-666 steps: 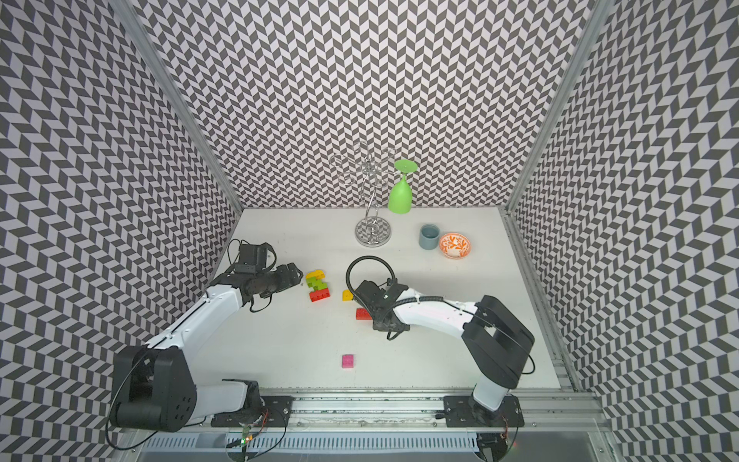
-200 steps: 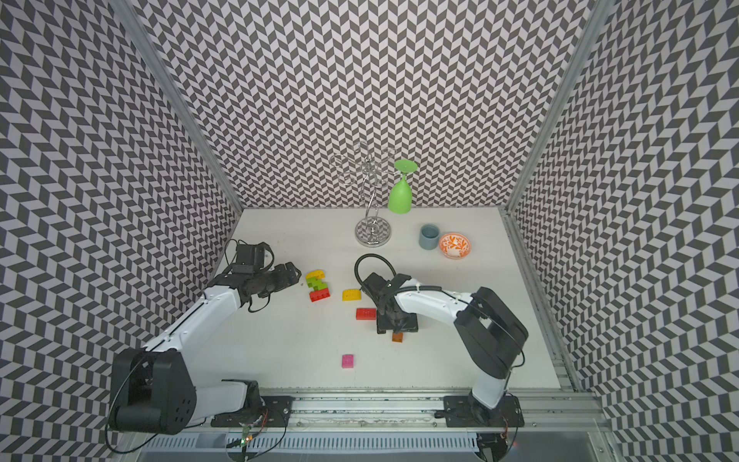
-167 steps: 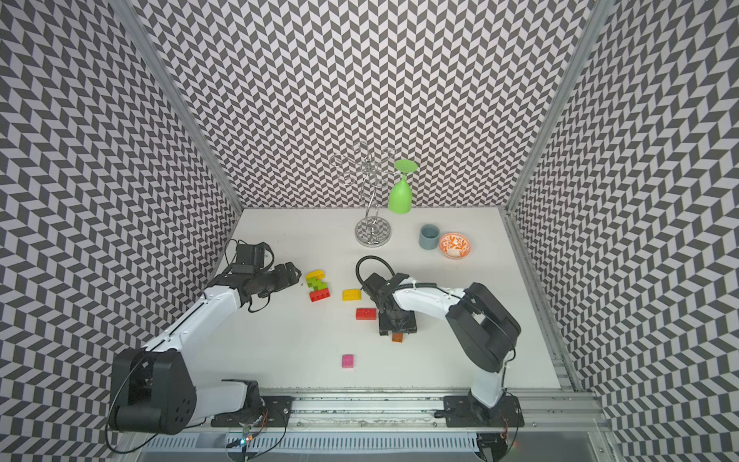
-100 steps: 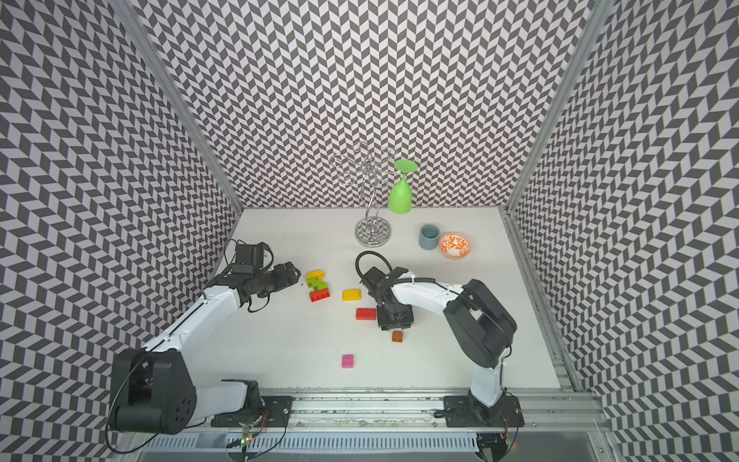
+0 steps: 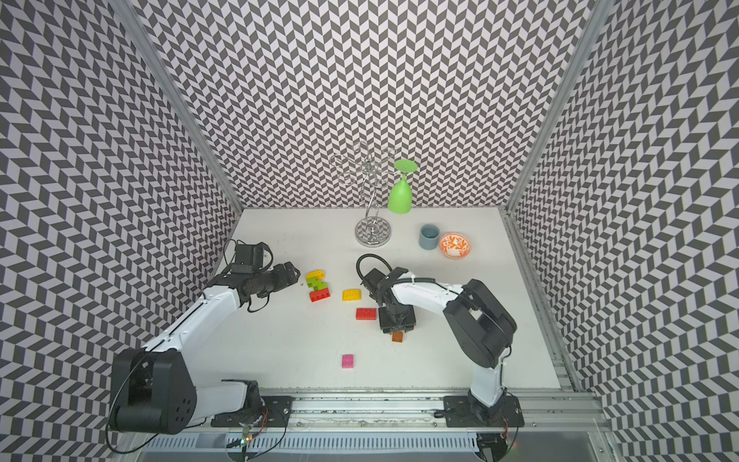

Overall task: Assemble the letter s with lego
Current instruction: Adjust the lego brick at the center of the board.

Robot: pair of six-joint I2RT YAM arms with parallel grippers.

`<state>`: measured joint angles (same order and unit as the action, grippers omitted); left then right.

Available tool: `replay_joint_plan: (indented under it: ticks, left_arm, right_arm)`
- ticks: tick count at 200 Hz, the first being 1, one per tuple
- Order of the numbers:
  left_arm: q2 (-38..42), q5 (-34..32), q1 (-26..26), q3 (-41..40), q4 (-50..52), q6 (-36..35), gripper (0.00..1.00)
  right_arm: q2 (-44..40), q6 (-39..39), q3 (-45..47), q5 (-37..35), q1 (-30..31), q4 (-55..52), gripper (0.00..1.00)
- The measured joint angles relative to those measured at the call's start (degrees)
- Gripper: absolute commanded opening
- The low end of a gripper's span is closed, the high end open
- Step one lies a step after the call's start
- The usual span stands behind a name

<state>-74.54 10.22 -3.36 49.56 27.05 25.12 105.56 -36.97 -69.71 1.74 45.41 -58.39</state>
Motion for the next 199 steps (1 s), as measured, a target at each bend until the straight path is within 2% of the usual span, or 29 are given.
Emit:
replay_joint_plan:
  ticks: [71, 131, 166, 199]
  left_arm:
    - [0.0, 0.0, 0.0, 0.0, 0.0, 0.0, 0.85]
    - [0.0, 0.0, 0.0, 0.0, 0.0, 0.0, 0.85]
    - [0.0, 0.0, 0.0, 0.0, 0.0, 0.0, 0.85]
    - [0.0, 0.0, 0.0, 0.0, 0.0, 0.0, 0.85]
  right_arm:
    - [-0.2, -0.5, 0.2, 0.5, 1.0, -0.3, 0.23]
    - [-3.1, -1.2, -1.5, -1.1, 2.5, -2.8, 0.13]
    - [-8.7, -1.9, -2.8, -8.6, 7.0, 3.3, 0.05]
    - [-16.3, -0.9, 8.5, -19.5, 10.8, 19.9, 0.00]
